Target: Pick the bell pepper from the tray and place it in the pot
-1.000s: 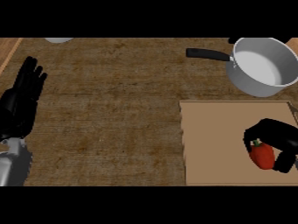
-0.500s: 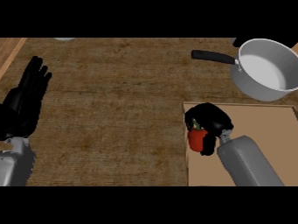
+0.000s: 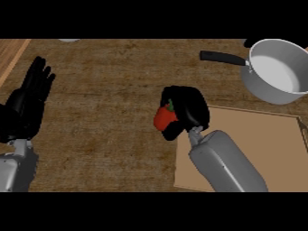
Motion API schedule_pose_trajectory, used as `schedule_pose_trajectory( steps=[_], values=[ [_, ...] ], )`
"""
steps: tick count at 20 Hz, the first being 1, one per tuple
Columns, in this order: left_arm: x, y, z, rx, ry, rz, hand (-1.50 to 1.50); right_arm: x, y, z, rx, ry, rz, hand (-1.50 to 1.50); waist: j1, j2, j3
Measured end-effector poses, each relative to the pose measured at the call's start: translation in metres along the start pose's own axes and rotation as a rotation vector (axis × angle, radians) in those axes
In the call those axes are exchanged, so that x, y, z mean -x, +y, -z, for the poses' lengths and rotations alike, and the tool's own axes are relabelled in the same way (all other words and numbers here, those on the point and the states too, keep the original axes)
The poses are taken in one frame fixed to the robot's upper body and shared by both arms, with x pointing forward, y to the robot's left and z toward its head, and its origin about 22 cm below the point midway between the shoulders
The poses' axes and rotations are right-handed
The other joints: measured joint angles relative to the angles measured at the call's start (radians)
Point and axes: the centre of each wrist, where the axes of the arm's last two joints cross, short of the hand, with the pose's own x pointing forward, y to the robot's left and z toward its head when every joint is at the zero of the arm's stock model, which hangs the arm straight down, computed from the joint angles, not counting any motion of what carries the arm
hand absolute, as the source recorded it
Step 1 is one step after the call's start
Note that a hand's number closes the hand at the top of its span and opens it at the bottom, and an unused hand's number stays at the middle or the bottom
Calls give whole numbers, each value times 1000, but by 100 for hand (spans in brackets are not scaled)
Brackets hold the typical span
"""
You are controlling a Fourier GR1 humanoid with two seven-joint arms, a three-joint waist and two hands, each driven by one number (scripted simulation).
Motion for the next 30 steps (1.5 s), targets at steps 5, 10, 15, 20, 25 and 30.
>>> schedule_pose_trajectory(
  steps=[5,10,15,20,25,30],
  values=[
    [1,7,0,-14,0,4,0,-39,-29,-3,303,44,75,150,-20,-2,0],
    [3,14,-4,-31,3,5,0,-60,-52,-5,506,94,120,150,-32,-1,1],
    [6,11,-6,-35,5,-3,0,-49,-73,2,608,152,135,150,-39,1,1],
    [7,8,-8,-31,6,3,0,-26,-97,9,646,194,186,150,-41,3,1],
    [5,13,-2,-28,1,0,0,15,-108,29,660,226,233,150,-38,5,1],
    [5,10,-3,-33,-4,0,0,62,-114,49,697,248,259,150,-31,8,2]
  ],
)
